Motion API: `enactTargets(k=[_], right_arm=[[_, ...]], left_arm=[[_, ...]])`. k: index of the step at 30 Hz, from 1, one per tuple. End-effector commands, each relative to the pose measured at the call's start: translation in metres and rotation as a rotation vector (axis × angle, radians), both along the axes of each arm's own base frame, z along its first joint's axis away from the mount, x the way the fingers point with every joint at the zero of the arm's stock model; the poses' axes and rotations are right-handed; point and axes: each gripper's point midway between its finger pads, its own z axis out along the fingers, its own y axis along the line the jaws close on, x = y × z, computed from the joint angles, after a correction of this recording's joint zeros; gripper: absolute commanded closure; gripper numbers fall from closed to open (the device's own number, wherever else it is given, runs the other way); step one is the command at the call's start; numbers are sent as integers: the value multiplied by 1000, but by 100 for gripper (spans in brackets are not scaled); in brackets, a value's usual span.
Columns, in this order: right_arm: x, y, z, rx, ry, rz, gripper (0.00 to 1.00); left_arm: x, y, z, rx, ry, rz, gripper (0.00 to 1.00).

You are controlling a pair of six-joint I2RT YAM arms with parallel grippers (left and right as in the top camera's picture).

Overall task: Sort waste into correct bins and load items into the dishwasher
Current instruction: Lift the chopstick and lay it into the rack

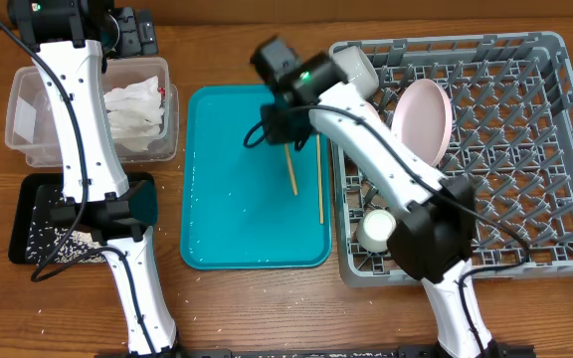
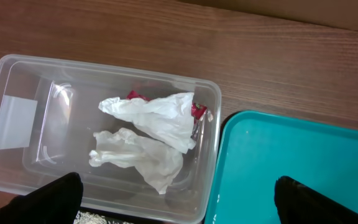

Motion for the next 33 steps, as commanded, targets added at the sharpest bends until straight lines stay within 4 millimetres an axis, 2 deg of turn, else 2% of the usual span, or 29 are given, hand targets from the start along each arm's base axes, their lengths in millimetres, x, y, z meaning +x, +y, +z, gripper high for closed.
enactTargets(k=[1, 3, 4, 6, 12, 15, 19, 23, 25, 30, 33], right_arm=[[13, -39, 89, 1, -195, -92, 96], [11, -63, 107, -21, -210, -141, 96], [8, -85, 119, -40, -211, -179, 96], [1, -119, 130, -90, -207, -253, 96], [3, -198, 159, -127, -251, -395, 96], [9, -241, 162, -162, -254, -438, 96], [12, -296, 145, -231, -192, -474, 96], [5, -340, 111, -281, -69, -503, 96], [2, -350, 92, -264, -11, -479, 96], [-3, -354, 45, -223, 101, -392, 83], [-5, -354, 26, -226, 130, -378, 75]], left_arm=[[-3, -6, 18, -3, -47, -12, 0], [-3, -6, 18, -3, -47, -12, 0], [-3, -6, 18, -3, -47, -12, 0], [-3, -6, 18, -3, -47, -12, 0], [-3, -6, 18, -3, -47, -12, 0], [-3, -6, 18, -3, -47, -12, 0], [-3, -6, 18, -3, -47, -12, 0], [-3, -6, 18, -3, -47, -12, 0], [-3, -6, 18, -3, -47, -12, 0], [-3, -6, 18, -3, -47, -12, 0], [-3, -6, 18, -3, -47, -12, 0]])
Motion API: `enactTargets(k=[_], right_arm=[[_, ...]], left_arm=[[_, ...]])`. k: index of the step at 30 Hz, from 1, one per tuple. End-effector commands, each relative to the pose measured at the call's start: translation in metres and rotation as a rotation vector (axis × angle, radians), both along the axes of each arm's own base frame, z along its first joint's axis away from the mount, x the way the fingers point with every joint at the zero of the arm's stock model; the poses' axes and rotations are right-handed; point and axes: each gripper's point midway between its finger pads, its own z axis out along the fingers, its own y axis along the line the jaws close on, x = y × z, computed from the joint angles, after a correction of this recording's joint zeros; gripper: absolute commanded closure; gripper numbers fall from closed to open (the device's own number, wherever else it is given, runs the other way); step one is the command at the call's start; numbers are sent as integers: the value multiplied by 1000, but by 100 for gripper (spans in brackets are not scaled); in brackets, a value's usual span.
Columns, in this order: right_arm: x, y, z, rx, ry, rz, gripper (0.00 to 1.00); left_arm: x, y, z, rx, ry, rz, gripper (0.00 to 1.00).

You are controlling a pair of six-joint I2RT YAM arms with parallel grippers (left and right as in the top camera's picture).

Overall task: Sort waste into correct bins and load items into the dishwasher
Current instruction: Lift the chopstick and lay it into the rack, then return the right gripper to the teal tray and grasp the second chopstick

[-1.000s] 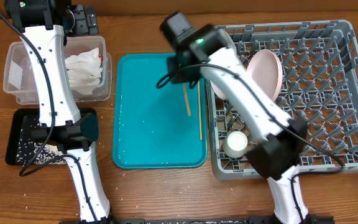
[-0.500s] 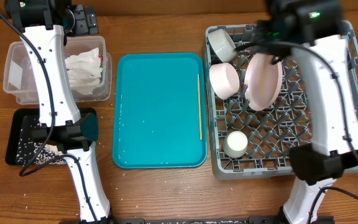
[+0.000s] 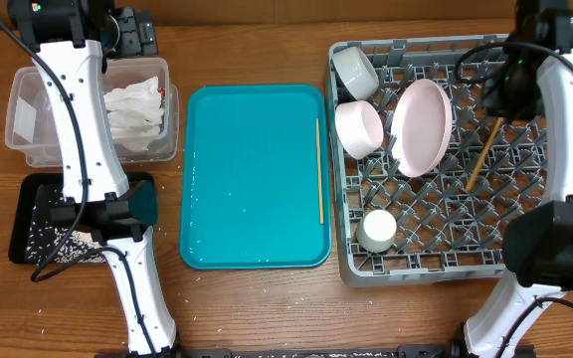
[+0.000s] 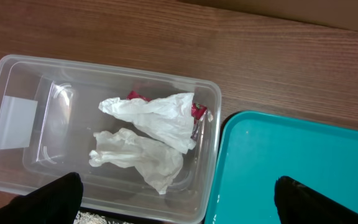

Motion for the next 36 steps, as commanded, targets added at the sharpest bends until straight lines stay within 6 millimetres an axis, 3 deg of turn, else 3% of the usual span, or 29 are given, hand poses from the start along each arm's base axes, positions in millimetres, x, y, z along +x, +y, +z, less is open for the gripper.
enactTargets(k=[1, 7, 14, 19, 25, 27, 30, 36], right_arm=[[-3, 10, -19, 35, 38, 70, 73], [3, 26, -14, 125, -17, 85, 70], [6, 58, 33, 240, -164, 143, 69], [6, 107, 65, 282, -266, 214, 67], [7, 204, 74, 310, -324, 374, 59], [8, 248, 65, 274, -348, 418, 48], [5, 282, 43, 281, -330, 454, 44], [-4, 320, -32, 281, -189, 476, 45]], left_arm=[[-3, -6, 18, -3, -47, -12, 0], [-3, -6, 18, -3, -47, -12, 0], [-3, -6, 18, -3, -47, -12, 0], [-3, -6, 18, -3, -47, -12, 0], [-3, -6, 18, -3, -47, -12, 0], [-3, -6, 18, -3, -47, -12, 0], [-3, -6, 18, -3, -47, -12, 0], [-3, -6, 18, -3, -47, -12, 0]])
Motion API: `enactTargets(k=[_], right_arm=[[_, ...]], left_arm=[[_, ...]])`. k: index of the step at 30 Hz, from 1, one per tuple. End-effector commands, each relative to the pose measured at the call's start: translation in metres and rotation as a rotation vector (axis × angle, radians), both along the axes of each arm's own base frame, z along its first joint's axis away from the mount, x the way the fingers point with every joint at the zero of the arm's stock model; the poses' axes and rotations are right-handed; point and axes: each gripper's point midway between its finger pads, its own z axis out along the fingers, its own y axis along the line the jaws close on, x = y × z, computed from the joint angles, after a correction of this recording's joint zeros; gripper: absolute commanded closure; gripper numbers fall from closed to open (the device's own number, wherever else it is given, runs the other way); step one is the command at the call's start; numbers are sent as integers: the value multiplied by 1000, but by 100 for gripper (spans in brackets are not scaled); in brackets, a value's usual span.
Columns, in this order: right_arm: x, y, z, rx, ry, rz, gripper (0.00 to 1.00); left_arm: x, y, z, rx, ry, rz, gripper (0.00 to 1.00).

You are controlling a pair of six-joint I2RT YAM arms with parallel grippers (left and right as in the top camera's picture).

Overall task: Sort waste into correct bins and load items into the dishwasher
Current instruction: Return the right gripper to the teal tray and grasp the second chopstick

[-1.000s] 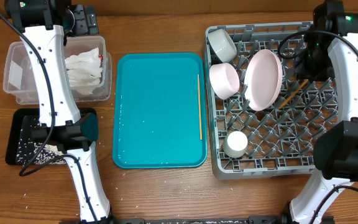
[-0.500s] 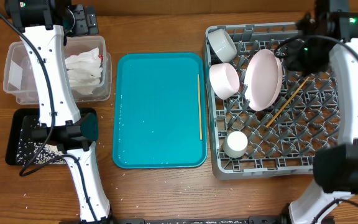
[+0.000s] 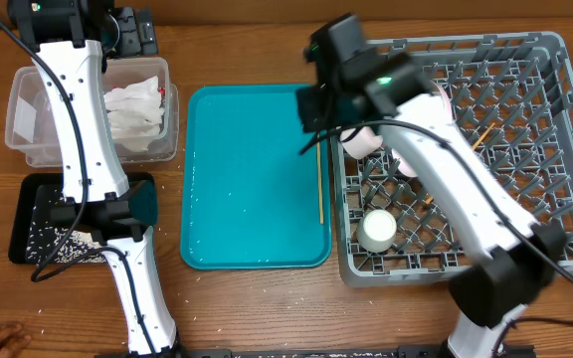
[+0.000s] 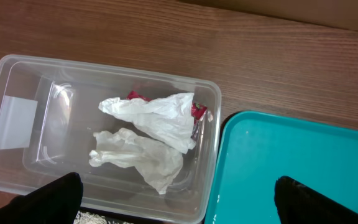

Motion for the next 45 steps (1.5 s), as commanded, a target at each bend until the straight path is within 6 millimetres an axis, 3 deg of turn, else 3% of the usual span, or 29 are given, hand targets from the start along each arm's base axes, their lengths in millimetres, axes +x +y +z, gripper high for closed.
enactTargets(k=[1, 8, 14, 19, 30, 38, 45], right_arm=[[-4, 11, -66, -59, 129, -28, 45], [-11, 28, -131, -130, 232, -55, 47], [-9, 18, -178, -222, 283, -111, 47], [-9, 8, -201, -282, 308, -146, 47], [-7, 1, -203, -315, 297, -161, 50], [-3, 3, -188, -367, 244, -148, 49], [-2, 2, -188, -372, 240, -156, 46]], left_arm=[[-3, -6, 18, -3, -47, -12, 0], [-3, -6, 18, -3, -47, -12, 0], [-3, -6, 18, -4, -47, -12, 0], [-3, -6, 18, -3, -47, -12, 0], [-3, -6, 18, -3, -47, -12, 0], [-3, -6, 18, -3, -47, -12, 0], [-3, -6, 18, -3, -47, -12, 0]])
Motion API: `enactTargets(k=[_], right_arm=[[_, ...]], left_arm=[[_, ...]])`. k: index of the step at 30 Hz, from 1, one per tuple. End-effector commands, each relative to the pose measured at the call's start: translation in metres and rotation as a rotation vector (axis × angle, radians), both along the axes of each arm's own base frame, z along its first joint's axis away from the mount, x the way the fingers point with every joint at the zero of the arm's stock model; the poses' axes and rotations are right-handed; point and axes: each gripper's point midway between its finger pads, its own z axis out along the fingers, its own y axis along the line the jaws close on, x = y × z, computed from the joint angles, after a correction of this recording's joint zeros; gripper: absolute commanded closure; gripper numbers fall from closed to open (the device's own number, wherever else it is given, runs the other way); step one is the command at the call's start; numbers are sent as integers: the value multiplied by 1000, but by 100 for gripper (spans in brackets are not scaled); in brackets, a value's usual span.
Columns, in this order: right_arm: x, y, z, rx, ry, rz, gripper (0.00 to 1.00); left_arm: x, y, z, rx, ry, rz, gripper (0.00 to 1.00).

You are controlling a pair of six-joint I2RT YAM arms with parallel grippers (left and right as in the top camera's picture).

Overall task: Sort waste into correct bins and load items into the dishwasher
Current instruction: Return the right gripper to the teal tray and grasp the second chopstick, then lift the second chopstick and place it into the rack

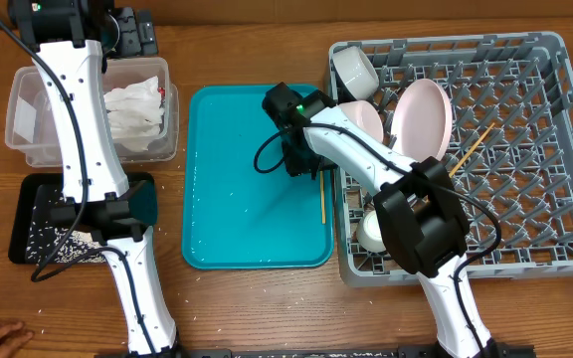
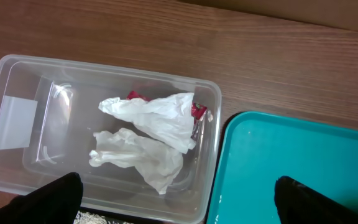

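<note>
A wooden chopstick (image 1: 321,199) lies along the right edge of the teal tray (image 1: 237,199). My right gripper (image 1: 302,159) is low over its upper end and hides that part; its jaws do not show. A second chopstick (image 1: 471,147) rests slanted in the grey dish rack (image 1: 555,199). My left gripper (image 2: 179,190) hangs open above the clear bin (image 2: 17,81), which holds white tissues (image 2: 154,121) and a red wrapper (image 2: 197,111).
The rack also holds a pink plate (image 1: 421,119), a pink bowl (image 1: 366,117), a grey cup (image 1: 351,68) and a white cup (image 1: 371,231). A black tray of crumbs (image 1: 28,234) lies below the clear bin. A person's hand shows at the table's front left corner.
My right gripper has come from above the tray's upper right corner down onto the upper end of the chopstick on the tray. The left arm has not moved.
Two chopsticks lay on the tray with my right gripper at the left one. Then that gripper was over the rack's far right with a chopstick. Then the chopstick lay in the rack and the gripper was back by the tray. Now it is at the second chopstick.
</note>
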Motion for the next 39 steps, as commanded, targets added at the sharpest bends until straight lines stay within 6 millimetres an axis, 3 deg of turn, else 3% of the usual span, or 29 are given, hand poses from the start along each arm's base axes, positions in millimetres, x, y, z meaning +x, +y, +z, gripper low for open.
enactTargets(k=[1, 7, 14, 16, 19, 22, 24, 28, 32, 36, 39], right_arm=[[7, 2, 5, -2, -30, -5, 45], [-9, 0, -18, 37, 48, -15, 45], [-12, 3, -20, 65, 70, -10, 46], [-14, 9, -20, 95, 86, 23, 54], [-18, 20, -18, 126, 99, 81, 92], [-14, 28, -5, 137, 82, 95, 96], [-9, 32, 10, 149, 64, 97, 96], [6, 42, 64, 199, -16, 112, 96], [16, 44, 141, 262, -134, 113, 96], [17, 21, 203, 274, -228, 42, 96], [14, -14, 242, 251, -295, -81, 96]], left_arm=[[-3, -6, 18, -3, -47, -12, 0], [-3, -6, 18, -3, -47, -12, 0], [-3, -6, 18, -3, -47, -12, 0], [-3, -6, 18, -3, -47, -12, 0], [-3, -6, 18, -3, -47, -12, 0], [-3, -6, 18, -3, -47, -12, 0], [-3, -6, 18, -3, -47, -12, 0], [-3, -6, 18, -4, -47, -12, 0], [-3, -6, 18, -3, -47, -12, 0], [-3, -6, 18, -3, -47, -12, 0], [-3, -6, 18, -3, -47, -12, 0]])
